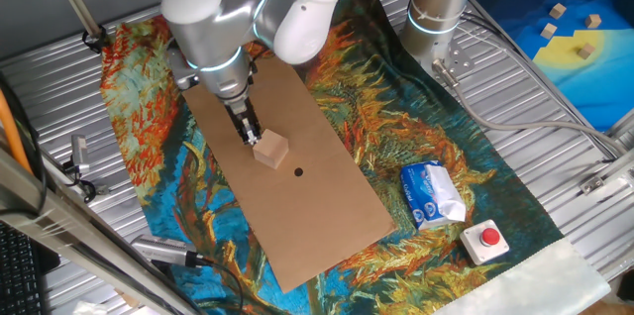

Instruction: Use the gripper to push the small block from left to right

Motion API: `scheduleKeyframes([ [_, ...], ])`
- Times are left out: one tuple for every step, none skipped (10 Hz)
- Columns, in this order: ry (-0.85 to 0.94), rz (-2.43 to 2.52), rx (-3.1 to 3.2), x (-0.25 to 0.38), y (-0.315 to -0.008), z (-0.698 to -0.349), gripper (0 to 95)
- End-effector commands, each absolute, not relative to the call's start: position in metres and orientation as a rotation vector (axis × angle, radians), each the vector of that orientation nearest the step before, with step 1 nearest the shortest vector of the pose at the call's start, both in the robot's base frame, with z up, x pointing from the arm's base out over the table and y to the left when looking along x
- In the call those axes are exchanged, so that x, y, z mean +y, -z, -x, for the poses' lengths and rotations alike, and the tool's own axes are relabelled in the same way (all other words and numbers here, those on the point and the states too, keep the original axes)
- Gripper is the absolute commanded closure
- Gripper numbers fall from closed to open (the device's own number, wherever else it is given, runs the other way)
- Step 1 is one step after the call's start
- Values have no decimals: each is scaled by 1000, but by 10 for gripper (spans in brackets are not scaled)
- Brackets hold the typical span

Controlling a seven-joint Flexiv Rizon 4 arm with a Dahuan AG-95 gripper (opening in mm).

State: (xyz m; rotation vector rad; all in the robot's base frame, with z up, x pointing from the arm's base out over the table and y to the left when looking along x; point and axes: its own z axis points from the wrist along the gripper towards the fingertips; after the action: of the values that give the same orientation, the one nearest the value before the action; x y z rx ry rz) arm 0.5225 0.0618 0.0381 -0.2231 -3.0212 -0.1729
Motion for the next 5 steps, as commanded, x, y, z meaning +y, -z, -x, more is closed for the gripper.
scheduleKeyframes([
  [200, 226, -3025, 61, -38, -522, 950],
  [199, 227, -3025, 61, -38, -522, 950],
  [173, 235, -3020, 60, -38, -521, 950],
  [171, 232, -3018, 57, -38, -519, 950],
  [170, 222, -3018, 51, -40, -516, 950],
])
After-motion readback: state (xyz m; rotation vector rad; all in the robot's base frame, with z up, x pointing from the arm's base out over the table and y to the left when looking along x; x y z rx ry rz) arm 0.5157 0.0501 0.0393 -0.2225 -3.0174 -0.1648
